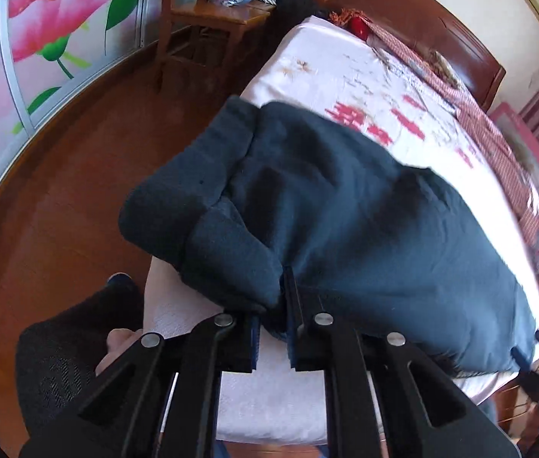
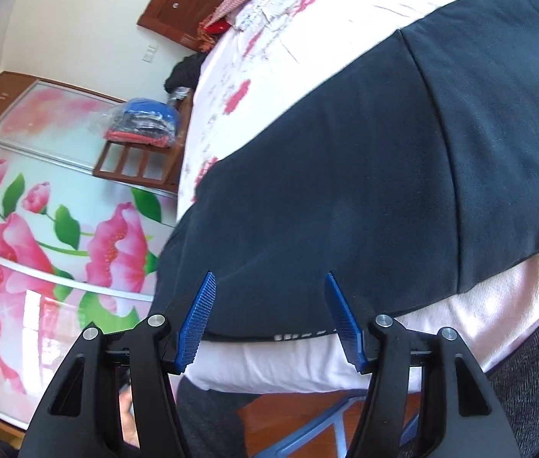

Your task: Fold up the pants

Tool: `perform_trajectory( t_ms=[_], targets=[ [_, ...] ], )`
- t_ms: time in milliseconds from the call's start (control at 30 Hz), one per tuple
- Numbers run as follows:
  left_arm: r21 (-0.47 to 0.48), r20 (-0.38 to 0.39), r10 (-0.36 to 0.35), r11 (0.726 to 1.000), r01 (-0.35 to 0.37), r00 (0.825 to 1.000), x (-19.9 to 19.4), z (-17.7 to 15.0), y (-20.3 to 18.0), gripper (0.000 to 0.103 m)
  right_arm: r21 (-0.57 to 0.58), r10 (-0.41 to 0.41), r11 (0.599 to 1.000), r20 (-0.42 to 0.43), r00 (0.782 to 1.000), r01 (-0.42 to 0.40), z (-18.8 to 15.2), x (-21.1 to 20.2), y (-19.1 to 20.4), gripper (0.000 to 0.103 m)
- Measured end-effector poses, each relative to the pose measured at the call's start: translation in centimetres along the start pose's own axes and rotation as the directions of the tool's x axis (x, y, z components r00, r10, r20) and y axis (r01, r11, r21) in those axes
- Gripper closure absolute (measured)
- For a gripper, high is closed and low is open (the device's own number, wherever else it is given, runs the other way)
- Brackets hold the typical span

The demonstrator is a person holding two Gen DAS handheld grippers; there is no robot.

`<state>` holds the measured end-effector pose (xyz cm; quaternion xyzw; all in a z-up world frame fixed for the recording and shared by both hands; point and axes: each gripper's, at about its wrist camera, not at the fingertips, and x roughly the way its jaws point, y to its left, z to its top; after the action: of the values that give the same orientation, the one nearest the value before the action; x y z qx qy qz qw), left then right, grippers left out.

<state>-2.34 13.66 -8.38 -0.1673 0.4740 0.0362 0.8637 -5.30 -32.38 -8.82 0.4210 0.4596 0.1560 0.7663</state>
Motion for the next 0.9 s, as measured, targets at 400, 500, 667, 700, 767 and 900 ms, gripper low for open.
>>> perform_trajectory(
  t_ms=[400,500,667,700,767,900],
  targets=[
    [0.247,0.192,0.264,0.919,-0.307,0.945,-7.9,-1.3,-2.6,0.037,-0.491,-0.372,0.823,-0.086,0.924,0.285,-4.0,5.0,3.1,0.045],
    [0.327,0.282,0.253,0.882,-0.34,0.925,-10.1,-2.5,-4.6,0.033,-0.507,-0.421,0.797,-0.075,0.904,0.329,-3.9,5.0,4.1,0.045],
    [0.408,0.344,0.051,0.891,-0.198,0.937,-11.0,-1.1,-9.7,0.013,-0.415,-0.216,0.89,-0.019,0.976,0.189,-2.8,3.2,6.4,0.044],
    [0.437,0.341,0.006,0.884,-0.164,0.94,-10.0,-0.7,-11.2,0.012,-0.426,-0.201,0.887,-0.011,0.98,0.177,-2.4,3.7,7.2,0.044],
    [0.477,0.34,-0.015,0.864,-0.158,0.94,-8.0,-0.5,-13.5,0.012,-0.467,-0.217,0.863,0.005,0.976,0.194,-2.0,5.2,8.3,0.044],
    [0.576,0.287,0.053,0.788,-0.217,0.956,-2.7,-2.3,-15.8,0.012,-0.574,-0.391,0.763,-0.044,0.919,0.297,-3.3,8.6,7.7,0.044]
  ],
)
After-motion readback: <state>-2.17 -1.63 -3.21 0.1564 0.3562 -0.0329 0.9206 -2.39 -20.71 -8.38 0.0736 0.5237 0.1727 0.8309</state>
